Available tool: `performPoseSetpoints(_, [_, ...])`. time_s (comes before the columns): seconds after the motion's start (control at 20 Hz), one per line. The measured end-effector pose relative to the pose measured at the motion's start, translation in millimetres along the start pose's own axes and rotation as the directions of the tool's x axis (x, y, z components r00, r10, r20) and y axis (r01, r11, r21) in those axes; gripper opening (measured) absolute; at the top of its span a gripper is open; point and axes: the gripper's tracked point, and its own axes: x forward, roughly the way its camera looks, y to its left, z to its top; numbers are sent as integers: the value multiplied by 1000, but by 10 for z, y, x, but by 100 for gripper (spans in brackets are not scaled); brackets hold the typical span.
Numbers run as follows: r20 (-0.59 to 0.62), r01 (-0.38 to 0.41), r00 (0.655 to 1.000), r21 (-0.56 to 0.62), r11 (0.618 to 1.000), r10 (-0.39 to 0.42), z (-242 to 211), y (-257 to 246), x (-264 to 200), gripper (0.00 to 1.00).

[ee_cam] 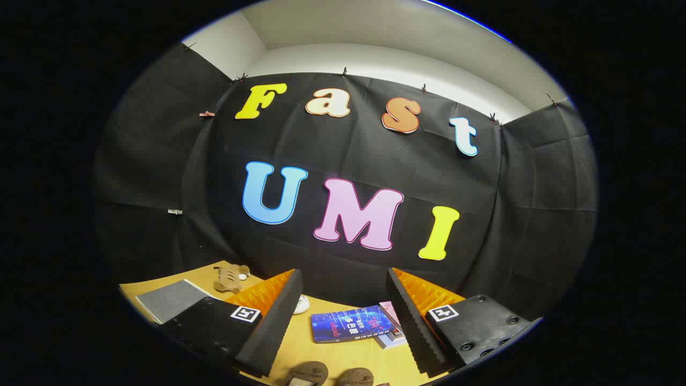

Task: Open the storage box then place both shoes into the box .Put the left shoe in first, then the right shoe, with the right side of both shoes facing outward in a uniform manner.

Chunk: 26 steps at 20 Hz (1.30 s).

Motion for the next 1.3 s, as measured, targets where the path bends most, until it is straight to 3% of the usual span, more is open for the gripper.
performPoseSetpoints(0.4, [13, -5, 1000, -47, 999, 5, 36, 74, -32, 97])
performPoseSetpoints(1.3, [2, -10, 1000, -36, 999, 10, 27, 121, -34, 97])
